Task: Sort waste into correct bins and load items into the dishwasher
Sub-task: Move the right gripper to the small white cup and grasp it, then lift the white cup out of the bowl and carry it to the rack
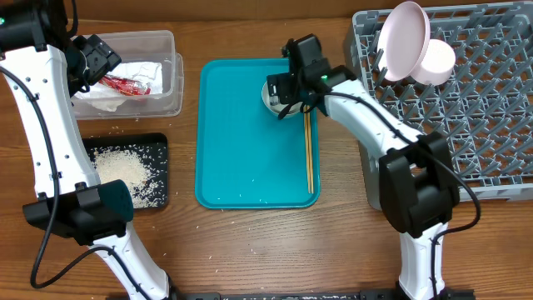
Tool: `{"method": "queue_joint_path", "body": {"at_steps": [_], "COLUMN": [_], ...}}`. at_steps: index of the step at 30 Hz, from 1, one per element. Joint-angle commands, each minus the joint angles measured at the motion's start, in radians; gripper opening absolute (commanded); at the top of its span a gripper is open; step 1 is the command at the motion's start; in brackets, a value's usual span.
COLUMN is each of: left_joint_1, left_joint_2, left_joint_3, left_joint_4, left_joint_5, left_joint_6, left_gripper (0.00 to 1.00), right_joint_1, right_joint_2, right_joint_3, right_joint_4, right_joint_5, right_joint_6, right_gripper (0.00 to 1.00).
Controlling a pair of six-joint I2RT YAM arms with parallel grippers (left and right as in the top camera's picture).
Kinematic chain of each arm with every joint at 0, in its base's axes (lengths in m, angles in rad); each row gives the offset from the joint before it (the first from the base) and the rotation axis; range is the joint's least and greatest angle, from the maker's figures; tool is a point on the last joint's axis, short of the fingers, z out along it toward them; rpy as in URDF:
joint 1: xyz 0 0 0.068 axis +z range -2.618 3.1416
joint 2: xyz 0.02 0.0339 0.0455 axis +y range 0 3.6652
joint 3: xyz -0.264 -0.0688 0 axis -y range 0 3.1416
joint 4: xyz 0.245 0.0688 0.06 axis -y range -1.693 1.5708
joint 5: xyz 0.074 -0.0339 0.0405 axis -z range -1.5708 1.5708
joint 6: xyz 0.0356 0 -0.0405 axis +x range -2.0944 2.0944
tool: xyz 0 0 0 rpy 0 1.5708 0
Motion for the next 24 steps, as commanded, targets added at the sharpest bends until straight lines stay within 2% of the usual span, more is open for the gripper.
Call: {"method": "queue_joint_path", "body": {"at_steps": [1,6,16,20,24], "left_joint_1": [-0.007,-0.007,-0.007,-0.007,-0.007], "left_joint_2": [-0.011,-0.011,-0.011,-0.011,-0.011], "left_joint_3": [-0.003,-0.003,-0.003,-0.003,-0.003], "left_joint_4": [-0.002,-0.002,-0.002,-0.002,-0.002], "left_joint_5": [-0.009,-0.009,-0.009,-0.009,-0.009], "left_joint_6": [0.005,0.005,0.005,0.005,0.005], "left_gripper": [1.00,1.00,1.00,1.00,1.00], "right_joint_1": [0.042,0.072,0.070,0.070,0.067], "right_joint_2": [0.011,0.027,0.079,0.078,0.069], "right_joint_3": [0.003,0.003,0.004,0.018,0.057], "right_joint_4": [0.018,0.030,0.035,0.031,-0.004], "right_joint_5": [0.076,0.229,0.227,0.224,0.199], "right_joint_6": [0.004,0.026,0.031,0.079,0.088], "right_gripper": [0.92,0.92,0.92,0.82,0.66]}}
